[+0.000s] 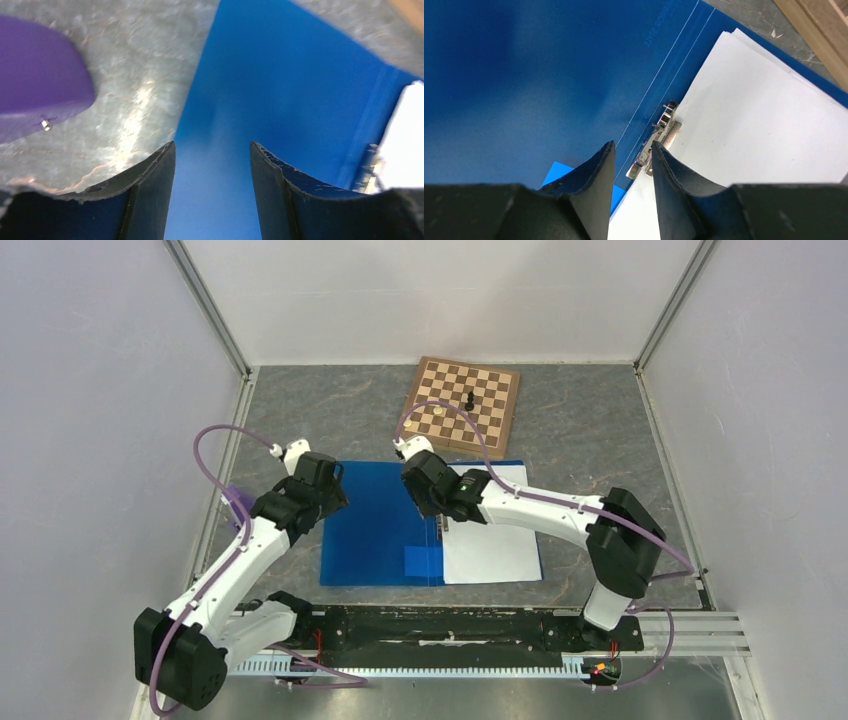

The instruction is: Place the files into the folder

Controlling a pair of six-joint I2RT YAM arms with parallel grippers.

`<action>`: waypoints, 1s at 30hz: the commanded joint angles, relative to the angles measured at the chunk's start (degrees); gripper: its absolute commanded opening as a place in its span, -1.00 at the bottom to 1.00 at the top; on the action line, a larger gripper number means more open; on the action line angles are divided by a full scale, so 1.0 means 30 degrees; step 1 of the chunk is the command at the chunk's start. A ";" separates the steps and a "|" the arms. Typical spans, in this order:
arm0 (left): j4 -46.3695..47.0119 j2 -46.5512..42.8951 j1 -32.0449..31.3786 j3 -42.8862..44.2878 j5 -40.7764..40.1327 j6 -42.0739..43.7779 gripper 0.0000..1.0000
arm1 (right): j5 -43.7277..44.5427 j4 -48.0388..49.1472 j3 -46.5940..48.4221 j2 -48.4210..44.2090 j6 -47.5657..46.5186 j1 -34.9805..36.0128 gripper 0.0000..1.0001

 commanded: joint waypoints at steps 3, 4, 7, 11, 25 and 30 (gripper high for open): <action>-0.0939 -0.1133 0.0336 -0.1885 -0.1985 -0.1282 0.29 | 0.2107 -0.1585 0.1630 0.1117 -0.1443 0.0470 -0.36; -0.0938 -0.1208 0.0385 -0.2029 -0.2033 -0.1331 0.29 | 0.2112 -0.1631 0.1633 0.1186 -0.1504 0.0514 -0.40; -0.0988 -0.1374 0.0435 -0.2239 -0.2217 -0.1361 0.29 | 0.2155 -0.1789 0.1516 0.1202 -0.1611 0.0731 -0.45; -0.1264 -0.1423 0.0524 -0.2282 -0.2591 -0.1725 0.31 | 0.2360 -0.1988 0.1348 0.1309 -0.1611 0.1076 -0.54; -0.0892 -0.1134 0.0624 -0.2357 -0.2254 -0.1918 0.32 | 0.3052 -0.2202 0.1192 0.1992 -0.1704 0.1472 -0.69; -0.0852 -0.1081 0.0633 -0.2339 -0.2106 -0.1978 0.32 | 0.3178 -0.2238 0.1058 0.2112 -0.1715 0.1529 -0.77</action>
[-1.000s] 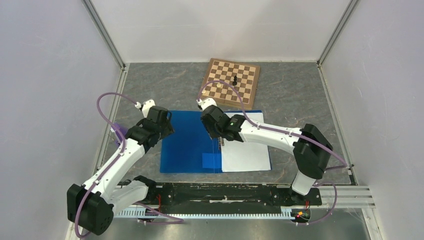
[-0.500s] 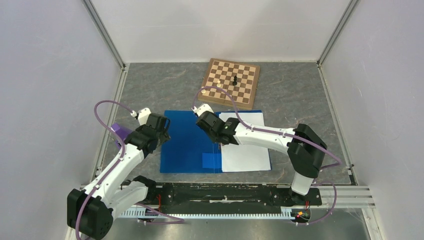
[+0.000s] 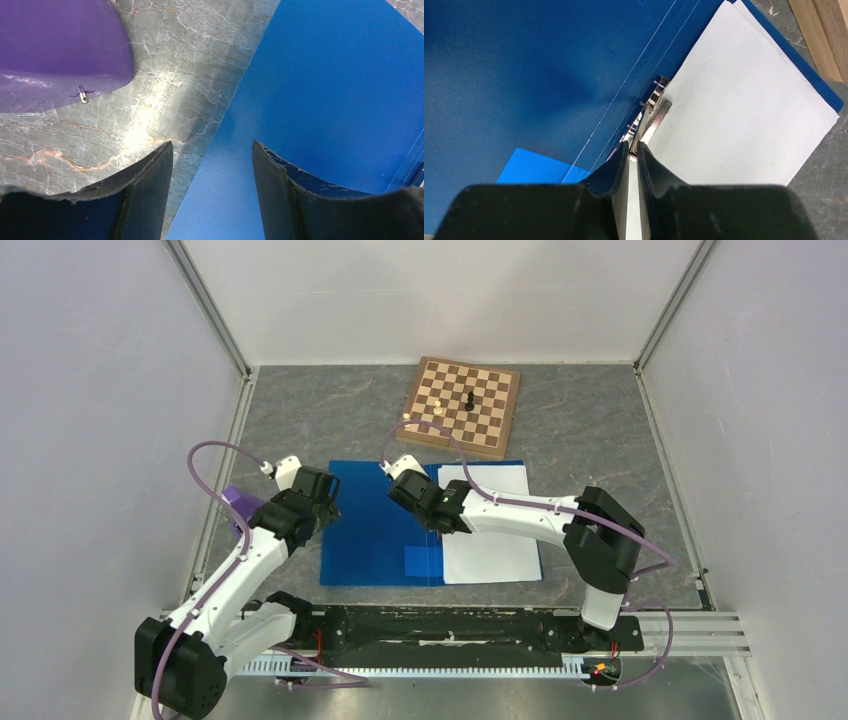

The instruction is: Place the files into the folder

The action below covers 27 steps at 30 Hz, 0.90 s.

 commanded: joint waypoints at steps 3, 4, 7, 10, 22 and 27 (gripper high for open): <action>0.0408 0.0043 0.0121 -0.0031 -0.0337 -0.0805 0.32 | 0.0711 -0.0023 -0.0031 0.0020 -0.0204 0.0156 -0.85; 0.0429 0.0073 0.0117 -0.0017 -0.0240 -0.0783 0.32 | 0.0686 0.0047 -0.0205 -0.0029 -0.0193 0.0163 -0.86; 0.0552 0.0126 0.0123 0.0111 0.0310 -0.0494 0.30 | 0.0556 0.0313 -0.0858 -0.0205 -0.0240 0.0158 -0.95; 0.0874 0.0190 0.0108 0.0388 0.1669 0.0063 0.28 | 0.0463 0.0881 -0.1914 -0.0653 -0.0265 0.0145 -1.00; 0.1439 0.0801 -0.0232 0.0582 0.6307 0.0195 -0.16 | -0.0041 0.3026 -0.5487 -0.2158 -0.0551 0.0135 -1.00; 0.1717 0.1449 -0.0933 0.0207 0.6482 0.0090 -0.30 | 0.0107 0.3334 -0.5982 -0.2395 -0.0620 0.0028 -1.00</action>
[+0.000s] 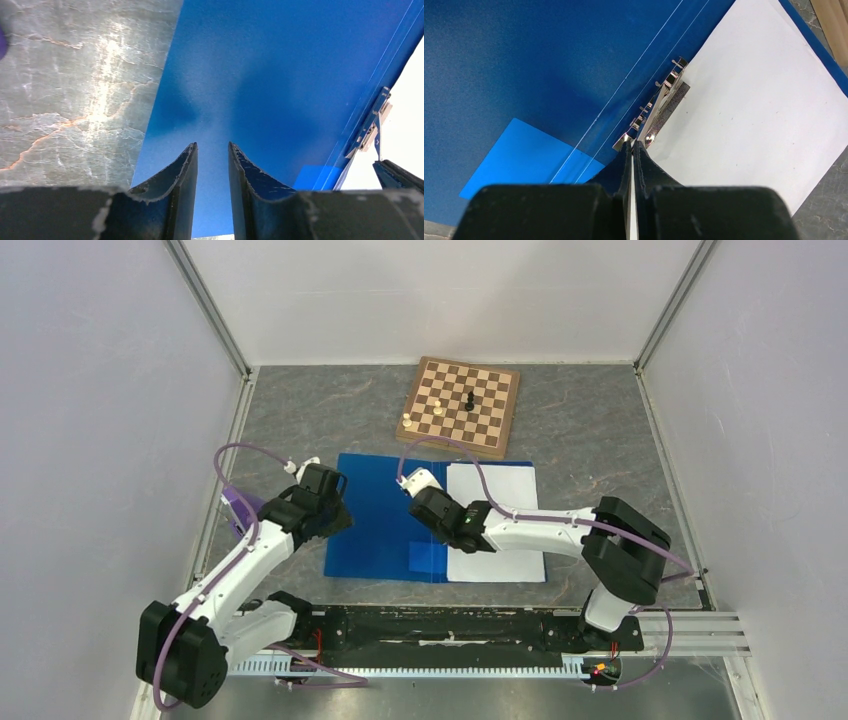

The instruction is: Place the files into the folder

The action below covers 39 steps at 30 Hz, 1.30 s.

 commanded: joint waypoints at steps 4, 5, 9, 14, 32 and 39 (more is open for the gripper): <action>0.1229 0.1127 -0.1724 -0.0532 0.0458 -0.0871 -0.43 | 0.0048 -0.0512 -0.1446 -0.0238 -0.0126 -0.0469 -1.00; 0.1434 0.1193 -0.1988 -0.0826 0.0413 -0.1268 -0.50 | 0.0005 -0.0443 -0.1621 -0.0310 -0.0167 -0.0555 -1.00; 0.2244 0.1282 -0.3566 -0.2276 -0.0144 -0.3403 -0.76 | -0.0123 -0.0231 -0.2237 -0.0669 -0.0168 -0.0925 -1.00; 0.2826 0.1830 -0.6683 -0.3055 -0.1664 -0.6000 -0.95 | -0.0247 -0.0013 -0.3114 -0.0982 -0.0047 -0.1267 -1.00; 0.3887 0.5662 -0.7996 -0.2232 -0.2779 -0.7077 -0.95 | -0.1737 0.0278 -0.4324 -0.0617 0.0256 -0.1942 -1.00; 0.4249 0.5681 -0.7996 -0.2363 -0.2958 -0.7260 -0.95 | -0.1618 -0.0563 -0.3681 0.0326 0.0304 -0.1974 -1.00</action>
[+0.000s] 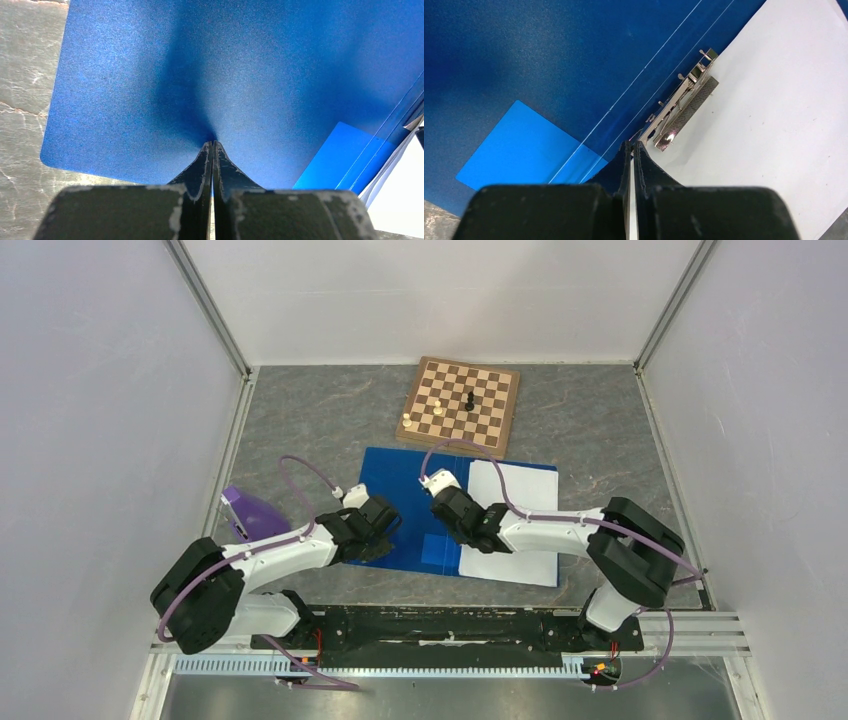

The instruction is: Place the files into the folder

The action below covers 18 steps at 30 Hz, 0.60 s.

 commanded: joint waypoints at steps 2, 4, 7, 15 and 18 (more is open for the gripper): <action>0.0001 0.0623 -0.0091 -0.0362 -0.0853 -0.0925 -0.95 | -0.0727 -0.2776 -0.0364 0.1783 0.0260 -0.0321 -1.00; 0.0012 0.0751 -0.0091 -0.0395 -0.0883 -0.1004 -0.95 | -0.0739 -0.3030 -0.0237 0.2188 0.0271 -0.0310 -1.00; -0.0047 0.0990 -0.0088 -0.0465 -0.0956 -0.1281 -0.95 | -0.0352 -0.3509 -0.0208 0.2260 0.0420 -0.0334 -1.00; -0.0951 0.1966 -0.0091 0.0021 -0.1117 -0.2221 -0.95 | -0.0557 -0.3993 -0.0247 0.0755 0.0414 -0.0806 -1.00; -0.0853 0.1787 -0.0091 -0.0225 -0.1047 -0.2813 -0.95 | -0.0742 -0.4040 -0.0383 0.0553 0.0412 -0.0978 -1.00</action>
